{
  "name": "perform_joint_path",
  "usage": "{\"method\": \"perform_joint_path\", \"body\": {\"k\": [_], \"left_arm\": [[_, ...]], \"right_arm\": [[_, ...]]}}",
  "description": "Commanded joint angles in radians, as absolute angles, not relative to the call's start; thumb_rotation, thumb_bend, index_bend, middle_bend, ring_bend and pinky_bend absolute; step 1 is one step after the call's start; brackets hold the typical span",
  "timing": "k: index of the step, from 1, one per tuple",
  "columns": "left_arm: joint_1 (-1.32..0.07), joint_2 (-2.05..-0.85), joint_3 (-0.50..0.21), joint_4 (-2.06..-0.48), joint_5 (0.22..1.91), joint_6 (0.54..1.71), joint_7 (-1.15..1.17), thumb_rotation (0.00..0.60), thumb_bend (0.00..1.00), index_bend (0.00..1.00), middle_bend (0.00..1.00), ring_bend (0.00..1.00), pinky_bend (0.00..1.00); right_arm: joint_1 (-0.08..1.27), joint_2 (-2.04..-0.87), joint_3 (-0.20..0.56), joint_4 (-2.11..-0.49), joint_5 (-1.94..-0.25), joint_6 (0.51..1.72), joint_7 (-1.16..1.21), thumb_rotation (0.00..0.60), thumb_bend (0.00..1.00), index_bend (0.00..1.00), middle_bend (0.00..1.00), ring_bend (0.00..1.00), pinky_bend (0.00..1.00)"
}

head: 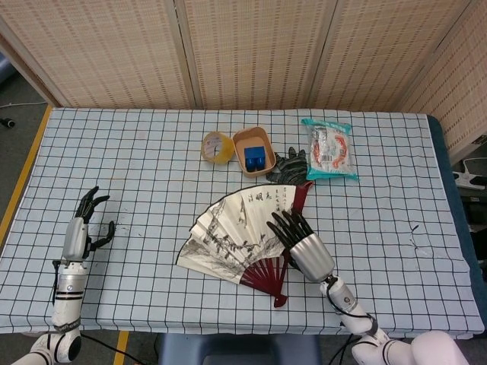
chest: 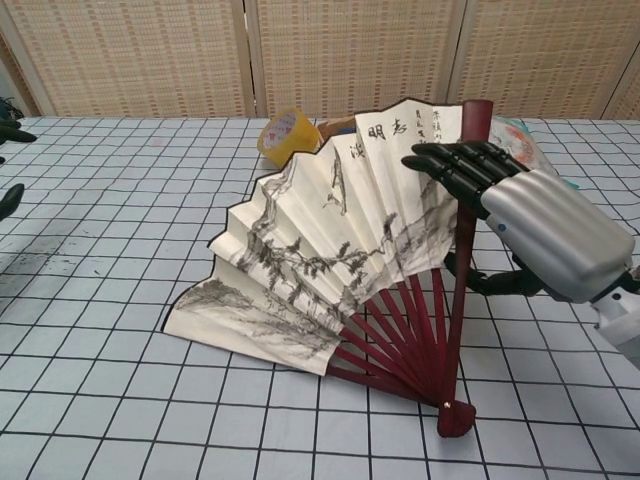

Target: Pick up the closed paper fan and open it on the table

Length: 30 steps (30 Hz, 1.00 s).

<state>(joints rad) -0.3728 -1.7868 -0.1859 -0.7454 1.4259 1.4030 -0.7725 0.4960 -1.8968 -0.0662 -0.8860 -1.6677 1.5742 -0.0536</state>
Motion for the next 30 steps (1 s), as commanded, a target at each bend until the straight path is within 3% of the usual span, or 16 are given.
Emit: {"method": "perform_joint_path", "body": {"k": [1, 4, 12, 19, 21, 25, 30], "left_arm": [[-0.373, -1.785, -0.185, -0.746, 1.426, 1.4, -0.776, 0.6, 0.48, 0.19, 0.03, 0.0, 0.1], [-0.375, -1.785, -0.183, -0.746, 1.427, 1.396, -0.778, 0.6, 0.48, 0.19, 0.03, 0.0, 0.1], [-0.372, -1.781, -0.175, -0.747, 1.436, 1.405, -0.785, 0.6, 0.47, 0.18, 0.03, 0.0, 0.1], [-0.345, -1.688, -0.141, -0.851, 1.466, 1.415, -0.806, 0.6, 0.46, 0.05, 0.0, 0.0, 0.11], [-0.331, -1.652, -0.12, -0.897, 1.487, 1.431, -0.789, 0.6, 0.45, 0.02, 0.0, 0.0, 0.11], [-0.292, -1.541, -0.058, -1.015, 1.556, 1.491, -0.693, 0.6, 0.44, 0.0, 0.0, 0.0, 0.1], [-0.243, -1.373, 0.024, -1.182, 1.609, 1.499, -0.338, 0.6, 0.41, 0.0, 0.0, 0.0, 0.07]], "right_arm": [[0.467, -1.744, -0.083, -1.097, -1.599, 1.428, -0.228, 0.6, 0.24, 0.0, 0.0, 0.0, 0.0], [0.462, -1.651, -0.083, -1.23, -1.532, 1.329, -0.362, 0.6, 0.16, 0.0, 0.0, 0.0, 0.0], [0.46, -1.504, -0.055, -1.437, -1.372, 1.176, -0.573, 0.6, 0.16, 0.0, 0.0, 0.0, 0.0], [0.471, -1.437, -0.067, -1.52, -1.304, 1.063, -0.589, 0.6, 0.06, 0.0, 0.0, 0.0, 0.0], [0.461, -1.421, -0.061, -1.538, -1.317, 1.082, -0.547, 0.6, 0.06, 0.0, 0.0, 0.0, 0.0], [0.386, -1.383, -0.05, -1.575, -1.404, 1.258, -0.441, 0.6, 0.06, 0.0, 0.0, 0.0, 0.0], [0.257, -1.333, -0.08, -1.594, -1.506, 1.479, -0.289, 0.6, 0.06, 0.0, 0.0, 0.0, 0.0]]}}
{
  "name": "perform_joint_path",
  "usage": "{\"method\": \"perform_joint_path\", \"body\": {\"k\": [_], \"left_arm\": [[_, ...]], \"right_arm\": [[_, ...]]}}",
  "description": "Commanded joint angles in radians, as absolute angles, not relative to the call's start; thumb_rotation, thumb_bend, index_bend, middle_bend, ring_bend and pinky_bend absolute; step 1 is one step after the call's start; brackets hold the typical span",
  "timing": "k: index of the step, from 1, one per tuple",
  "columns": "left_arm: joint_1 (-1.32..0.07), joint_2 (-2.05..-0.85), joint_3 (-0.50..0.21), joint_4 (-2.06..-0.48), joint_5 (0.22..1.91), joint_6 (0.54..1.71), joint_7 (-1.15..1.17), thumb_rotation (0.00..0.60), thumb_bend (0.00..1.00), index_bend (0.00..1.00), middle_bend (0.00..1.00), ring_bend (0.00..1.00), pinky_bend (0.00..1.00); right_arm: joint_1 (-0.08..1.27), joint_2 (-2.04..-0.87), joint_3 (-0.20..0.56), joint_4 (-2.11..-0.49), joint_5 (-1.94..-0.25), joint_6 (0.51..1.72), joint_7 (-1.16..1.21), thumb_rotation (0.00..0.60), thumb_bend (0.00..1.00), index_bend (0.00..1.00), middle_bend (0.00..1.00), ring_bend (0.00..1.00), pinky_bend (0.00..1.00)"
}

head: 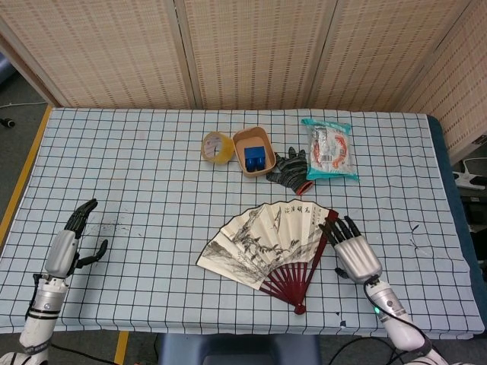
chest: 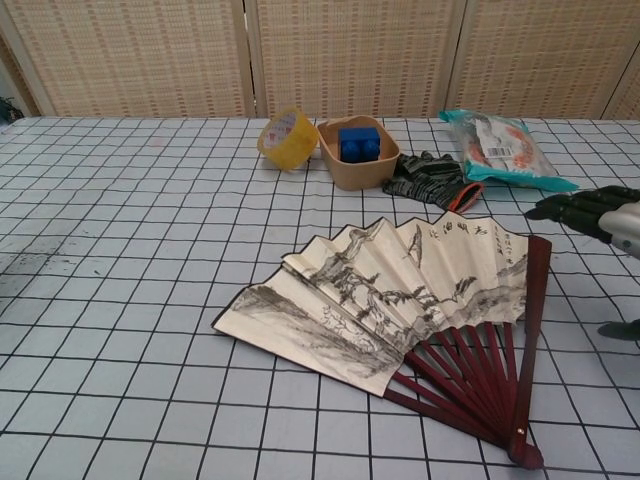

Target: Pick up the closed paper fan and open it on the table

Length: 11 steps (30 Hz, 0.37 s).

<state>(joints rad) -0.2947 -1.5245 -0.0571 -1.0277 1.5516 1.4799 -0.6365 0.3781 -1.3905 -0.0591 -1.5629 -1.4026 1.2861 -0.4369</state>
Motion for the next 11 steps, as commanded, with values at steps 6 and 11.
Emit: {"method": "perform_joint_path", "body": {"k": [6, 11], "left_arm": [[-0.206, -1.295, 0.032, -1.352, 1.6, 1.517, -0.066, 0.6, 0.41, 0.0, 0.0, 0.0, 0.07], [-0.193, -1.31, 0.0, -1.338, 1.612, 1.583, -0.063, 0.6, 0.42, 0.0, 0.0, 0.0, 0.07]], "right_arm": [[0.188, -1.302, -0.12, -1.516, -1.596, 1.566, -0.13, 0.6, 0.06, 0.0, 0.0, 0.0, 0.0], [0.161, -1.322, -0.076, -1.46, -1.602, 1.623, -0.117, 0.6, 0.06, 0.0, 0.0, 0.0, 0.0]]}}
